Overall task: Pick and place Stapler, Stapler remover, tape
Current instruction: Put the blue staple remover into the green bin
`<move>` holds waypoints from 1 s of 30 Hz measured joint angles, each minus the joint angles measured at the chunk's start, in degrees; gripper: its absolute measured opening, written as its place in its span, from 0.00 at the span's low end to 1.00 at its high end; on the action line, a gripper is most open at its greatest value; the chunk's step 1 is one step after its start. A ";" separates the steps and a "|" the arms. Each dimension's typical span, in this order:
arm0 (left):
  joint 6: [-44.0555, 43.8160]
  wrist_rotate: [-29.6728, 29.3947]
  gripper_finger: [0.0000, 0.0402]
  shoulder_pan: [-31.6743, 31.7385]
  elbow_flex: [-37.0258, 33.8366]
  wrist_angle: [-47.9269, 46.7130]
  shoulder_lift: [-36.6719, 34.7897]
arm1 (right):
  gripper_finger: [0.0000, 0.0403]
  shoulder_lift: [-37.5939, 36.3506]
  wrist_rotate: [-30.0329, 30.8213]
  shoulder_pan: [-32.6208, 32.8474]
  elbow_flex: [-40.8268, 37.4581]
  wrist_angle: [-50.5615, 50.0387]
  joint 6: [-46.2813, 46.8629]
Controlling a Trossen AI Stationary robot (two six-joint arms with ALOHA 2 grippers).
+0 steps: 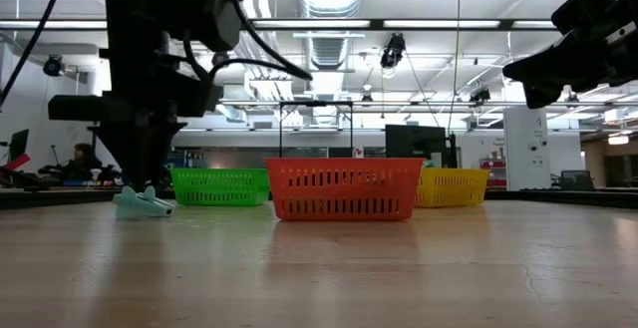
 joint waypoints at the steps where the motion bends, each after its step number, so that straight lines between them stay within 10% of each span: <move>1: 0.02 0.10 0.34 0.27 -0.42 0.16 0.00 | 0.02 0.00 0.02 0.00 0.00 0.00 0.00; 30: 1.90 2.37 0.03 2.29 -3.21 5.43 -0.20 | 0.02 0.00 0.01 -0.01 0.00 -0.01 0.00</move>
